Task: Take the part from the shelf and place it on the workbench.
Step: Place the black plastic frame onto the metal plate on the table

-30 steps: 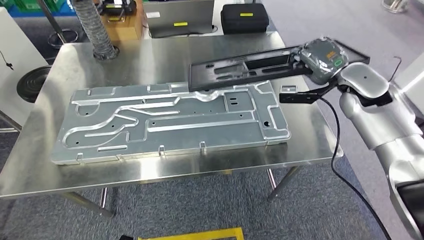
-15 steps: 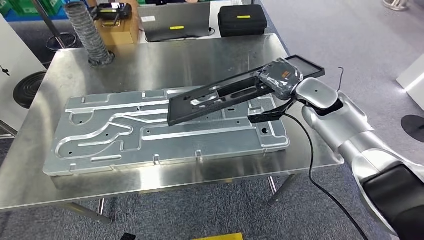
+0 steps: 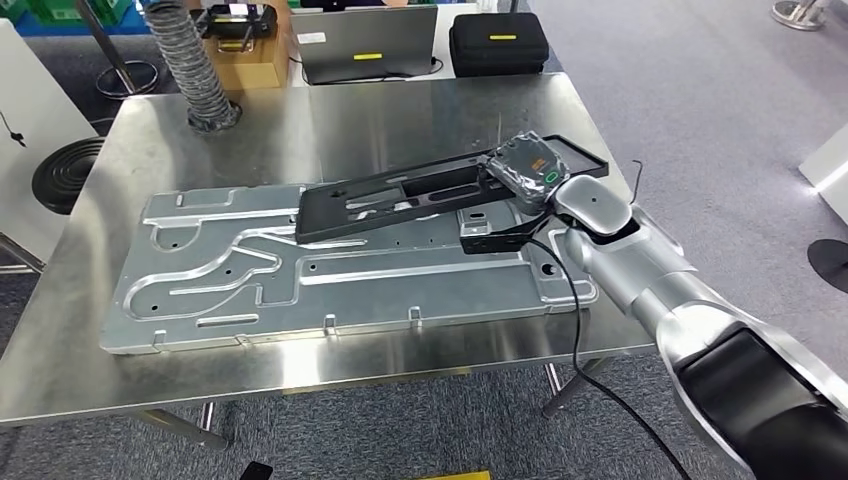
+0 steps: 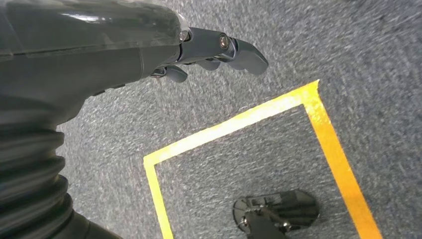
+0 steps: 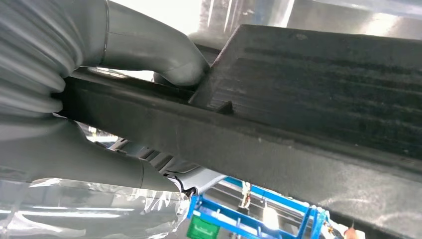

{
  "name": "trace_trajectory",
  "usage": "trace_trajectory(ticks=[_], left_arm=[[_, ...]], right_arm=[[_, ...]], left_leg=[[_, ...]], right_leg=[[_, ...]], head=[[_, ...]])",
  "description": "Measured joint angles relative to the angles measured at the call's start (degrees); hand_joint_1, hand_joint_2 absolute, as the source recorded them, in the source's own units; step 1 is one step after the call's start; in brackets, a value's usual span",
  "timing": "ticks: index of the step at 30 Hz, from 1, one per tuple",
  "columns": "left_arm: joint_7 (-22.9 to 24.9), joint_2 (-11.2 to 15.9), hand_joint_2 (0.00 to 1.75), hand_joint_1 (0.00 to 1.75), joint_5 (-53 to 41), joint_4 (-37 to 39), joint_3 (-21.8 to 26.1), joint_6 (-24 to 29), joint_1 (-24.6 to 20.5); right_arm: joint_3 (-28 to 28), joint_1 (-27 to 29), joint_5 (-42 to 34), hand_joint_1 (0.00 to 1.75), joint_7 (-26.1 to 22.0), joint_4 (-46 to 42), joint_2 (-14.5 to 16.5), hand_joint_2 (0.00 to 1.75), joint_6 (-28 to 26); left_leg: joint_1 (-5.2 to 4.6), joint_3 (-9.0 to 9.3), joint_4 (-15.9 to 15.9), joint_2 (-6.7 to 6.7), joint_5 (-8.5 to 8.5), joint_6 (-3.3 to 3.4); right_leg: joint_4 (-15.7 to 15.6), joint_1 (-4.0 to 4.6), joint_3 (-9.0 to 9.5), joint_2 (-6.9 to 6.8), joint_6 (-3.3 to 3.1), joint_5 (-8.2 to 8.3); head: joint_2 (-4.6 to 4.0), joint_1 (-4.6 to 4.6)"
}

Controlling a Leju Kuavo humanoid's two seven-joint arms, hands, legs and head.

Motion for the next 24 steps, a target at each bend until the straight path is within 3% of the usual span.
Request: trace_trajectory(ticks=[3, 5, 8, 9, 10, 11, 13, 15, 17, 19, 20, 23, 24], left_arm=[[-0.4, -0.16, 1.75, 0.0, 0.25, 0.0, -0.05, 0.37, -0.05], [-0.55, -0.21, 1.75, 0.0, 0.5, 0.0, -0.05, 0.61, -0.08], [-0.63, -0.21, 1.75, 0.0, 0.66, 0.0, -0.05, 0.79, 0.01], [-0.65, -0.21, 1.75, 0.0, 0.66, 0.0, -0.05, 0.84, 0.07], [-0.63, -0.21, 1.75, 0.0, 0.62, 0.0, -0.05, 0.96, 0.13], [-0.59, -0.2, 1.75, 0.0, 0.57, 0.0, -0.06, 1.12, 0.18], [-0.45, -0.2, 1.75, 0.0, 0.5, 0.01, -0.07, 1.47, 0.23], [-0.33, -0.2, 0.87, 0.0, 0.66, 0.02, -0.07, 1.59, 0.32], [-0.24, -0.18, 0.0, 0.0, 0.98, 0.02, -0.03, 1.5, 0.5], [-0.21, -0.16, 0.0, 0.0, 1.21, 0.02, 0.02, 1.29, 0.56], [-0.22, -0.16, 0.0, 0.0, 1.27, 0.02, 0.03, 1.16, 0.53], [-0.36, -0.15, 0.0, 0.0, 1.46, 0.02, 0.04, 0.81, 0.53], [-0.44, -0.14, 0.0, 0.0, 1.5, 0.02, 0.05, 0.73, 0.57]], right_arm=[[-0.25, -0.1, -0.15, 1.5, 0.21, 1.48, 2.35, 1.75, -0.09], [-0.4, -0.23, -0.16, 1.5, 0.35, 2.27, 3.8, 1.75, -0.06], [-0.46, -0.29, -0.33, 0.38, 0.54, 3.43, 5.69, 0.44, -0.04], [-0.47, -0.21, -0.48, 0.0, 0.52, 3.79, 6.2, 0.0, -0.03], [-0.48, -0.15, -0.63, 0.0, 0.44, 4.14, 6.65, 0.0, -0.03], [-0.51, -0.1, -0.77, 0.0, 0.35, 4.43, 7.04, 0.0, -0.04], [-0.64, -0.11, -0.94, 0.0, 0.21, 4.9, 7.71, 0.0, 0.0], [-0.9, -0.19, -1.09, 0.0, 0.17, 5.26, 8.19, 0.0, 0.22], [-1.17, -0.25, -1.22, 0.0, 0.1, 5.55, 8.48, 0.0, 0.58], [-1.43, -0.29, -1.38, 0.0, -0.07, 5.82, 8.61, 0.0, 0.88], [-1.58, -0.32, -1.49, 0.0, -0.16, 5.92, 8.66, 0.0, 1.03], [-1.9, -0.25, -1.79, 0.0, -0.43, 6.36, 8.74, 0.0, 1.79], [-1.93, -0.14, -1.9, 0.0, -0.51, 6.55, 8.74, 0.0, 2.07]], left_leg=[[0.07, 0.07, -0.07, 0.09, -0.19, -0.91], [0.09, -1.0, 2.56, 0.11, -2.06, -1.56], [0.48, -5.91, 13.27, 0.12, -6.97, -2.27], [0.63, -7.09, 15.64, 0.13, -7.45, -2.47], [0.77, -7.28, 15.86, 0.14, -6.82, -2.64], [0.93, -6.28, 13.65, 0.16, -5.2, -2.79], [1.22, -2.43, 5.69, 0.16, -1.6, -2.99], [1.25, -0.28, 1.15, 0.02, -0.36, -2.56], [1.05, -0.3, 0.94, -0.09, -0.42, -1.72], [1.08, -0.26, 0.76, -0.05, -0.21, -1.02], [1.16, -0.25, 0.66, -0.03, -0.09, -0.69], [1.07, -0.41, 0.61, 0.0, 0.03, -0.15], [0.99, -0.46, 0.62, 0.0, 0.05, -0.09]], right_leg=[[-0.93, 0.0, 0.4, 0.02, -0.57, 0.07], [-1.73, -0.39, 0.89, -0.08, -1.04, 0.44], [-1.86, -0.52, 1.06, -0.11, -1.34, 0.52], [-1.76, -0.54, 1.05, -0.09, -1.33, 0.46], [-1.6, -0.6, 1.04, -0.07, -1.25, 0.36], [-1.38, -0.68, 1.04, -0.03, -1.09, 0.21], [-0.66, -0.75, 0.92, 0.05, -0.53, -0.28], [-0.03, -0.55, 0.58, 0.13, 0.05, -0.59], [0.03, -0.49, 0.43, 0.19, 0.57, -0.52], [0.59, -0.7, 0.24, 0.14, 1.13, -1.1], [2.14, -0.78, -0.4, 0.11, 1.37, -2.21], [13.06, -0.85, -5.24, 0.03, 1.77, -7.69], [16.04, -0.84, -6.62, 0.03, 1.75, -8.6]], head=[[0.0, 0.0], [-0.01, -0.01], [0.0, -0.01], [0.0, -0.01], [0.0, -0.01], [-0.01, -0.01], [-0.01, -0.01], [-0.01, 0.01], [-0.01, 0.01], [0.0, 0.01], [0.0, 0.01], [-0.01, 0.02], [-0.01, 0.02]])
